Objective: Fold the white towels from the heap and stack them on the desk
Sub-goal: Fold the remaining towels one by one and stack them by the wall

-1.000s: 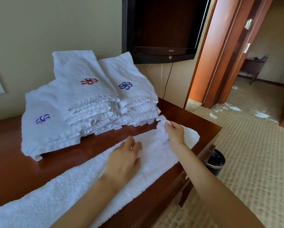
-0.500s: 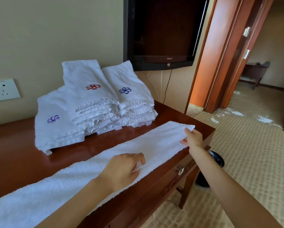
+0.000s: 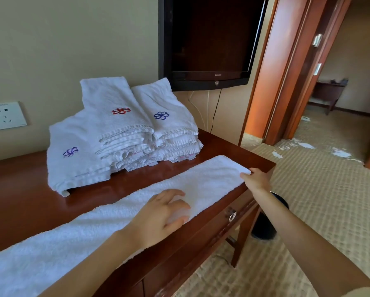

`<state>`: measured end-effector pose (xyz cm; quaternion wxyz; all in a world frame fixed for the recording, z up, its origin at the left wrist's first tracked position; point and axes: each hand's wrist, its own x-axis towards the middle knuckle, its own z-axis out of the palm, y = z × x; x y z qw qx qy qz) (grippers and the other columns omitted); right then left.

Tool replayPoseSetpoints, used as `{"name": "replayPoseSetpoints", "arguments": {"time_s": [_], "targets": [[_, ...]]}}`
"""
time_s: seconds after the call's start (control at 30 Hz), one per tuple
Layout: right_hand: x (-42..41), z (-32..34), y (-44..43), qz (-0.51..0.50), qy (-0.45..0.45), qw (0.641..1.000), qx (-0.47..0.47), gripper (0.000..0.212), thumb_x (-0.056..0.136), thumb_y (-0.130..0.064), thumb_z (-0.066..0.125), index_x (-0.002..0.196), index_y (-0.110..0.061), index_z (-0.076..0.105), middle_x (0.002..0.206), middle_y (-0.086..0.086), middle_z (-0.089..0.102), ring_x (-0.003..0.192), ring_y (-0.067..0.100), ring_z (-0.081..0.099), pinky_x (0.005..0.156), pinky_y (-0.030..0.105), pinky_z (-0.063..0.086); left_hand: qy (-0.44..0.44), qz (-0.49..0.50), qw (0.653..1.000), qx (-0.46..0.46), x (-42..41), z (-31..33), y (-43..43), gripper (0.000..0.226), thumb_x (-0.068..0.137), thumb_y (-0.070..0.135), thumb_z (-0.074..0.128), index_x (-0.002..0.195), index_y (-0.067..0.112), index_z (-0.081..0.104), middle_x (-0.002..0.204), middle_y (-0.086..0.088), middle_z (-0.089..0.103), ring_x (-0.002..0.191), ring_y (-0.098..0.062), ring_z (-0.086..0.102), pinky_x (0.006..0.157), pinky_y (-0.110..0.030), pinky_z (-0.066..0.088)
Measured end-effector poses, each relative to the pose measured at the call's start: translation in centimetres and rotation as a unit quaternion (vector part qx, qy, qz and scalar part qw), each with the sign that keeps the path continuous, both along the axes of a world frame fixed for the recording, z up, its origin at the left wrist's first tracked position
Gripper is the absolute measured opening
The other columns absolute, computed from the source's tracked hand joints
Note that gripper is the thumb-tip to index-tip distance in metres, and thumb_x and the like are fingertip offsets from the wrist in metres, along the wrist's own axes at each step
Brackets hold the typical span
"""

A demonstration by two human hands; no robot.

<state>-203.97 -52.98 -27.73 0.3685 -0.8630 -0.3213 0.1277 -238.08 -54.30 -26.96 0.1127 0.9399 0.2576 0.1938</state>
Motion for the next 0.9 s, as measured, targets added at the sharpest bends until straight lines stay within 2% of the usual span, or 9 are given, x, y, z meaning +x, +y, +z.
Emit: {"name": "replayPoseSetpoints", "arguments": {"time_s": [0.13, 0.3, 0.4, 0.47, 0.53, 0.6, 0.67, 0.8, 0.9], "targets": [[-0.1, 0.8, 0.3, 0.015, -0.003, 0.997, -0.076, 0.067, 0.084, -0.057, 0.055, 0.134, -0.013, 0.05, 0.133, 0.011, 0.051, 0.12, 0.032, 0.05, 0.101, 0.049, 0.042, 0.064, 0.014, 0.997, -0.031, 1.9, 0.5, 0.3, 0.071, 0.086, 0.067, 0.008, 0.15, 0.039, 0.024, 0.158, 0.018, -0.002, 0.146, -0.003, -0.012, 0.118, -0.029, -0.013], [-1.4, 1.0, 0.3, 0.008, 0.027, 1.0, -0.013, 0.063, 0.085, -0.04, 0.067, 0.135, -0.01, 0.041, 0.129, 0.011, 0.055, 0.114, 0.031, 0.054, 0.102, 0.047, 0.042, 0.162, 0.053, 0.985, -0.008, 3.4, -1.2, 1.0, 0.088, 0.072, 0.079, -0.014, 0.151, 0.043, -0.003, 0.159, 0.012, -0.013, 0.145, -0.011, -0.021, 0.118, -0.046, -0.014], [-2.8, 0.9, 0.4, 0.019, 0.113, 0.988, 0.103, 0.064, 0.084, -0.018, 0.069, 0.137, -0.01, 0.034, 0.129, 0.012, 0.055, 0.102, 0.026, 0.054, 0.087, 0.036, 0.046, 0.148, 0.05, 0.986, -0.052, 3.2, -0.9, 0.9, 0.08, 0.079, 0.077, -0.002, 0.151, 0.043, -0.001, 0.159, 0.013, -0.01, 0.144, -0.006, -0.02, 0.119, -0.04, -0.015], [-3.7, 1.0, 0.3, 0.008, 0.165, 0.973, 0.162, 0.077, 0.085, -0.013, 0.069, 0.148, -0.011, 0.025, 0.139, 0.011, 0.048, 0.117, 0.028, 0.052, 0.089, 0.033, 0.043, 0.086, 0.043, 0.982, -0.165, 2.7, -0.1, 0.7, 0.072, 0.086, 0.072, 0.011, 0.151, 0.043, 0.005, 0.16, 0.015, -0.002, 0.144, 0.0, -0.015, 0.12, -0.035, -0.012], [-3.9, 1.0, 0.4, -0.011, 0.196, 0.965, 0.173, 0.078, 0.085, -0.018, 0.071, 0.149, -0.007, 0.027, 0.144, 0.013, 0.045, 0.127, 0.031, 0.048, 0.096, 0.037, 0.042, -0.012, 0.06, 0.962, -0.268, 1.5, 1.1, 0.7, 0.065, 0.09, 0.068, 0.024, 0.15, 0.045, 0.015, 0.159, 0.02, 0.006, 0.143, 0.005, -0.008, 0.121, -0.034, -0.002], [-3.6, 1.2, 0.6, -0.006, 0.205, 0.969, 0.137, 0.06, 0.084, -0.024, 0.073, 0.133, 0.0, 0.048, 0.131, 0.016, 0.055, 0.114, 0.032, 0.056, 0.092, 0.038, 0.046, -0.026, 0.095, 0.97, -0.224, -0.7, 2.0, 1.1, 0.061, 0.092, 0.062, 0.028, 0.15, 0.041, 0.021, 0.158, 0.018, 0.011, 0.141, 0.007, -0.003, 0.12, -0.029, 0.0], [-3.3, 1.4, 0.7, 0.009, 0.211, 0.971, 0.109, 0.044, 0.083, -0.023, 0.073, 0.116, 0.002, 0.058, 0.115, 0.017, 0.062, 0.104, 0.032, 0.06, 0.088, 0.037, 0.048, 0.019, 0.116, 0.984, -0.135, -3.5, 2.1, 1.6, 0.068, 0.089, 0.066, 0.021, 0.151, 0.037, 0.021, 0.159, 0.014, 0.009, 0.142, 0.004, -0.002, 0.117, -0.023, -0.004], [-3.9, 1.4, 1.2, 0.014, 0.2, 0.974, 0.106, 0.043, 0.085, -0.024, 0.07, 0.117, 0.001, 0.059, 0.096, 0.008, 0.062, 0.095, 0.029, 0.06, 0.082, 0.036, 0.049, 0.112, 0.154, 0.979, -0.073, -8.6, 0.1, 0.9, 0.097, 0.068, 0.086, -0.013, 0.151, 0.04, 0.004, 0.154, 0.017, -0.006, 0.144, -0.002, -0.009, 0.113, -0.023, -0.011], [-5.8, 1.3, 1.2, -0.009, 0.171, 0.976, 0.134, 0.054, 0.089, -0.03, 0.063, 0.133, -0.003, 0.048, 0.116, 0.012, 0.06, 0.108, 0.032, 0.058, 0.087, 0.038, 0.047, 0.144, 0.169, 0.973, -0.06, -9.4, -1.2, 0.4, 0.09, 0.068, 0.084, -0.017, 0.148, 0.045, -0.007, 0.155, 0.016, -0.014, 0.145, -0.006, -0.014, 0.114, -0.027, -0.014]]}}
